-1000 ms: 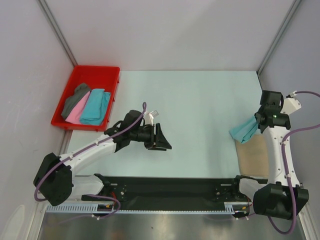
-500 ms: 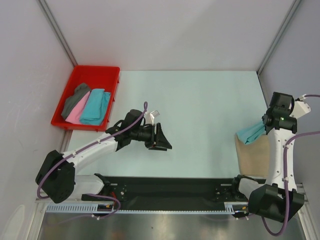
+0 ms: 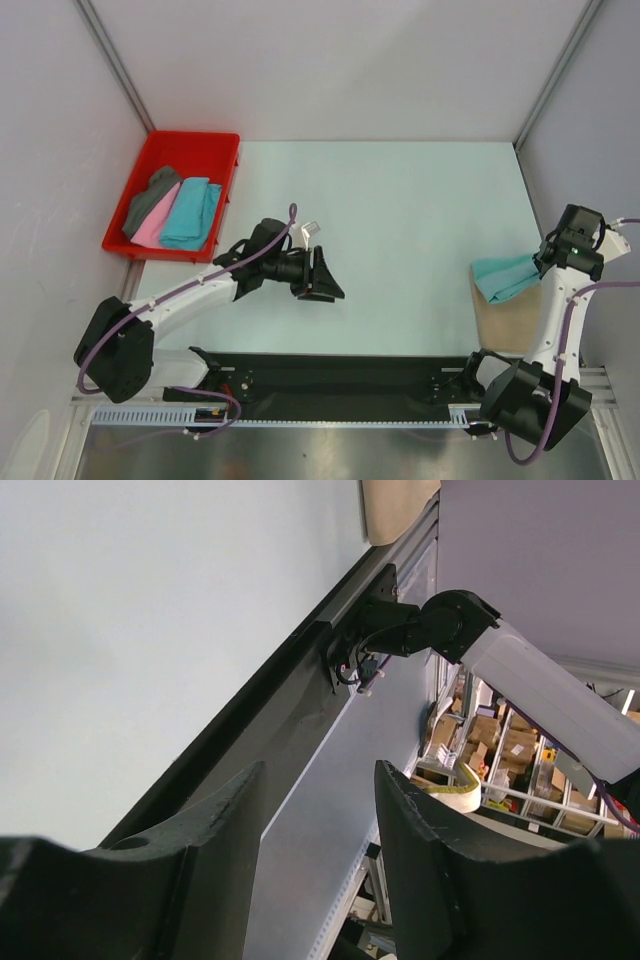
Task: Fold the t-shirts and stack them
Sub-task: Neatly place the folded tshirt to the corner
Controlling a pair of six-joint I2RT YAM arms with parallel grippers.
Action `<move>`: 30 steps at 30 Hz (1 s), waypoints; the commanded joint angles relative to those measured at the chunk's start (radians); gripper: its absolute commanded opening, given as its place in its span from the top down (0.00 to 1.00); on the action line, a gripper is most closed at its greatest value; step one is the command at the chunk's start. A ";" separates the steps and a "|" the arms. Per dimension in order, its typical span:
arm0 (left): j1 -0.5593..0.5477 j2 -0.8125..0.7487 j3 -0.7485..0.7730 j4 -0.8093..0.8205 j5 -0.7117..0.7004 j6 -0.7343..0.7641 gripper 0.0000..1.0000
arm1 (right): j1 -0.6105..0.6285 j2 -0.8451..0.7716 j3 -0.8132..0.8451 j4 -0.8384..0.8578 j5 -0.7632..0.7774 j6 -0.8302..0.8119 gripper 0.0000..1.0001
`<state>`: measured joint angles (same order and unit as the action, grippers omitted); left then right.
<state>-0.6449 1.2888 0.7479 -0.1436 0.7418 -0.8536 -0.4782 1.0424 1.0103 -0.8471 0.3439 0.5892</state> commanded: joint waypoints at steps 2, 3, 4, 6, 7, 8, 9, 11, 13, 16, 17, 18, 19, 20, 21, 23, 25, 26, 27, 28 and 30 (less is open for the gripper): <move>0.016 0.001 -0.004 0.030 0.033 0.034 0.47 | -0.051 -0.030 -0.019 0.019 -0.032 -0.083 1.00; 0.017 0.001 -0.004 0.030 0.033 0.037 0.47 | -0.056 -0.028 -0.025 0.020 -0.031 -0.089 1.00; 0.019 0.004 -0.007 0.033 0.034 0.036 0.47 | -0.066 -0.024 -0.038 0.020 -0.032 -0.092 1.00; 0.019 0.010 -0.009 0.039 0.041 0.030 0.47 | -0.076 -0.009 -0.052 0.017 -0.034 -0.095 1.00; 0.019 0.015 -0.009 0.042 0.050 0.030 0.48 | -0.082 -0.008 -0.061 0.020 -0.028 -0.100 1.00; 0.021 0.015 -0.005 0.042 0.050 0.031 0.48 | -0.086 -0.012 -0.087 0.038 -0.026 -0.112 1.00; 0.019 0.014 -0.004 0.039 0.048 0.033 0.48 | -0.088 -0.019 -0.098 0.045 -0.025 -0.115 1.00; 0.022 0.015 -0.004 0.039 0.050 0.034 0.48 | -0.095 -0.021 -0.122 0.048 -0.013 -0.126 1.00; 0.025 0.017 -0.004 0.038 0.053 0.036 0.48 | -0.112 -0.021 -0.133 0.052 -0.014 -0.130 1.00; 0.030 0.020 -0.005 0.038 0.056 0.037 0.48 | -0.128 -0.015 -0.147 0.065 -0.022 -0.131 1.00; 0.031 0.021 -0.005 0.036 0.056 0.039 0.48 | -0.129 -0.009 -0.148 0.059 -0.016 -0.126 1.00; 0.033 0.024 -0.005 0.039 0.059 0.037 0.48 | -0.137 -0.004 -0.157 0.057 -0.011 -0.117 1.00; 0.033 0.026 -0.005 0.041 0.062 0.037 0.48 | -0.143 0.005 -0.160 0.057 -0.005 -0.114 1.00; 0.034 0.027 -0.005 0.041 0.065 0.037 0.48 | -0.155 0.011 -0.167 0.059 0.010 -0.109 1.00; 0.034 0.029 -0.005 0.042 0.064 0.039 0.48 | -0.160 0.021 -0.167 0.059 0.012 -0.101 1.00; 0.036 0.030 -0.007 0.041 0.065 0.041 0.48 | -0.163 0.057 -0.157 0.033 0.052 -0.080 1.00; 0.037 0.032 -0.010 0.039 0.067 0.041 0.48 | -0.169 0.076 -0.154 -0.013 0.101 -0.024 0.89; 0.037 0.030 -0.013 0.041 0.065 0.041 0.48 | -0.174 0.099 -0.145 -0.045 0.160 0.003 0.76; 0.037 0.030 -0.016 0.041 0.067 0.041 0.47 | -0.177 0.113 -0.128 -0.085 0.200 0.036 0.57; 0.037 0.030 -0.016 0.041 0.067 0.039 0.47 | -0.180 0.128 -0.089 -0.203 0.245 0.154 0.22; 0.039 0.029 -0.016 0.041 0.070 0.041 0.47 | -0.180 0.149 -0.053 -0.289 0.322 0.224 0.01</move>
<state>-0.6163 1.3190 0.7376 -0.1364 0.7826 -0.8440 -0.6483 1.1763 0.8768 -0.9497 0.4877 0.6380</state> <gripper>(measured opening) 0.527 0.924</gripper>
